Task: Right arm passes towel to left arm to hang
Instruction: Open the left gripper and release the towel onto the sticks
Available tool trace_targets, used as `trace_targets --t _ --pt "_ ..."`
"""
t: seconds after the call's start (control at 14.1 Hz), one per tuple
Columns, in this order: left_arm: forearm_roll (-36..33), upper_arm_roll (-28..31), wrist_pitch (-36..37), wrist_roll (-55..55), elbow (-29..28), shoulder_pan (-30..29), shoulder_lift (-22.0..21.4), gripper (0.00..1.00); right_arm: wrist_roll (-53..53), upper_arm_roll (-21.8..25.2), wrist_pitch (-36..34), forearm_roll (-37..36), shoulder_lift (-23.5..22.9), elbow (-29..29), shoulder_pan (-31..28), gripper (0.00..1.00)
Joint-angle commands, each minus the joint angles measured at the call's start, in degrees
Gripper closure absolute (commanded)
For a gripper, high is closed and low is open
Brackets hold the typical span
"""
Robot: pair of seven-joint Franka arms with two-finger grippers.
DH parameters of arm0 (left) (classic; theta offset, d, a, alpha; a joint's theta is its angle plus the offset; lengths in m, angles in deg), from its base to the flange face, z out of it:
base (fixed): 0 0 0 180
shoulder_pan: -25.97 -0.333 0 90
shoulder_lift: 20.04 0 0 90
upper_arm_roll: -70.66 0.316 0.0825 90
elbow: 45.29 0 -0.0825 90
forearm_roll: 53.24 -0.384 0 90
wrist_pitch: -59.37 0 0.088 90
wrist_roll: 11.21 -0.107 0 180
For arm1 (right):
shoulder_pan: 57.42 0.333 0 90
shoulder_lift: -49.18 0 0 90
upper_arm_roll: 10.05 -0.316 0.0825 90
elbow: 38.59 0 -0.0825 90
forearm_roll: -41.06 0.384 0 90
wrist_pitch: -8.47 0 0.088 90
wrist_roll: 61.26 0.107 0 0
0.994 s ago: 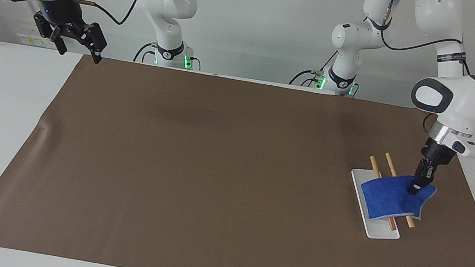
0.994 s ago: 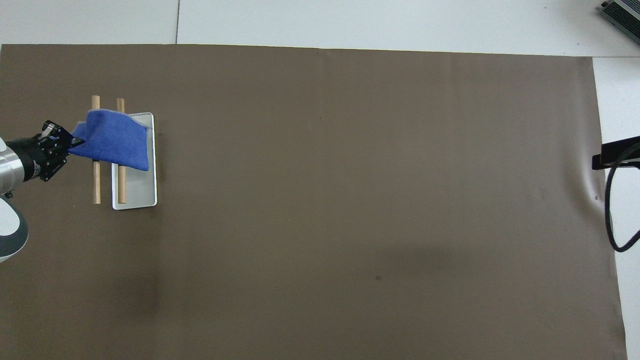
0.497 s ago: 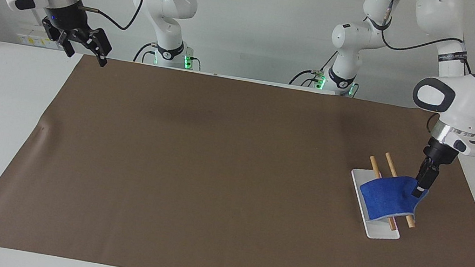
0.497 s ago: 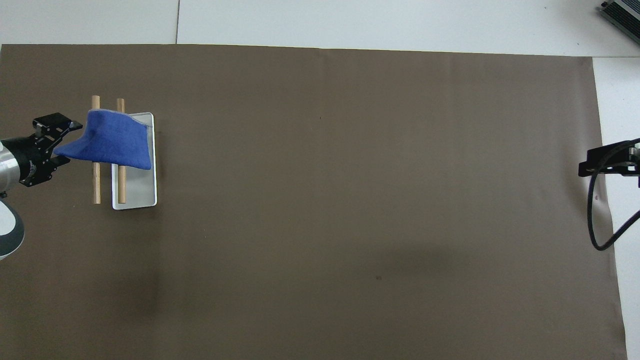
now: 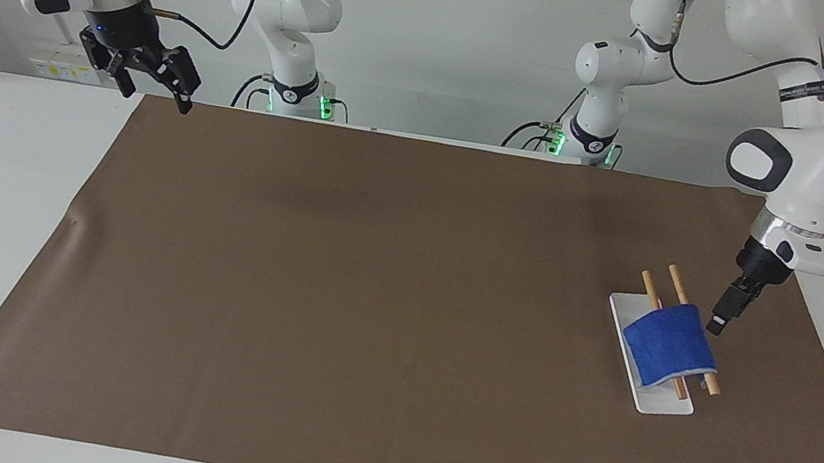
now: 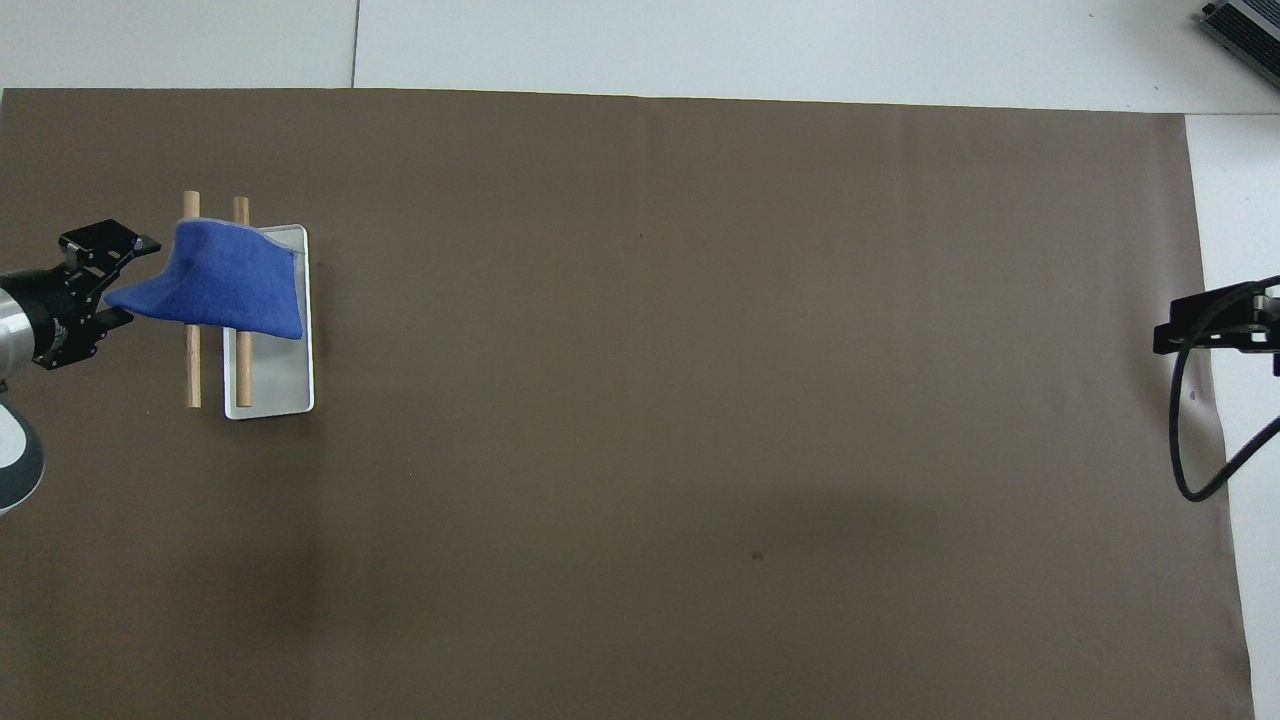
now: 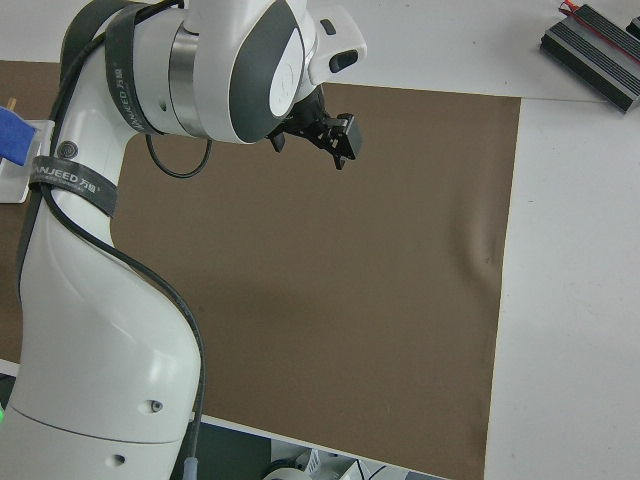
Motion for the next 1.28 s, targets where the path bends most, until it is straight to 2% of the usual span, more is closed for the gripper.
trace_targets --t 0.0,0.14,0.36,0.5,0.92,1.07,1.21 --pt "-5.3 -0.1 9.3 -2.2 6.2 0.6 1.0 0.03 0.7 -0.8 0.1 0.3 1.7 2.0 -0.7 0.00" --pt "-5.7 -0.2 9.8 -3.2 6.0 1.0 0.9 0.04 0.7 -0.9 -0.2 0.3 2.0 2.1 -0.6 0.00" --pt "-6.7 -0.2 13.8 -11.6 6.8 1.5 0.8 0.05 0.7 -0.9 -0.2 0.3 2.0 2.2 -0.6 0.00" --pt "-9.3 -0.3 21.0 -14.9 10.9 1.9 1.1 0.06 0.7 -0.9 -0.2 0.3 2.0 2.2 -0.6 0.00" --pt "-9.8 -2.6 44.1 -16.2 26.3 3.9 -0.2 0.10 0.3 -1.1 0.1 -1.4 2.8 3.8 0.2 0.00" --pt "-9.9 -4.4 48.6 -17.7 28.6 3.9 -0.8 0.09 0.2 -1.3 0.5 -2.7 2.9 3.8 1.1 0.00" --pt "-9.9 -5.7 49.3 -17.8 29.0 3.9 -2.1 0.08 0.0 -1.3 1.8 -4.6 3.4 5.2 2.4 0.00"
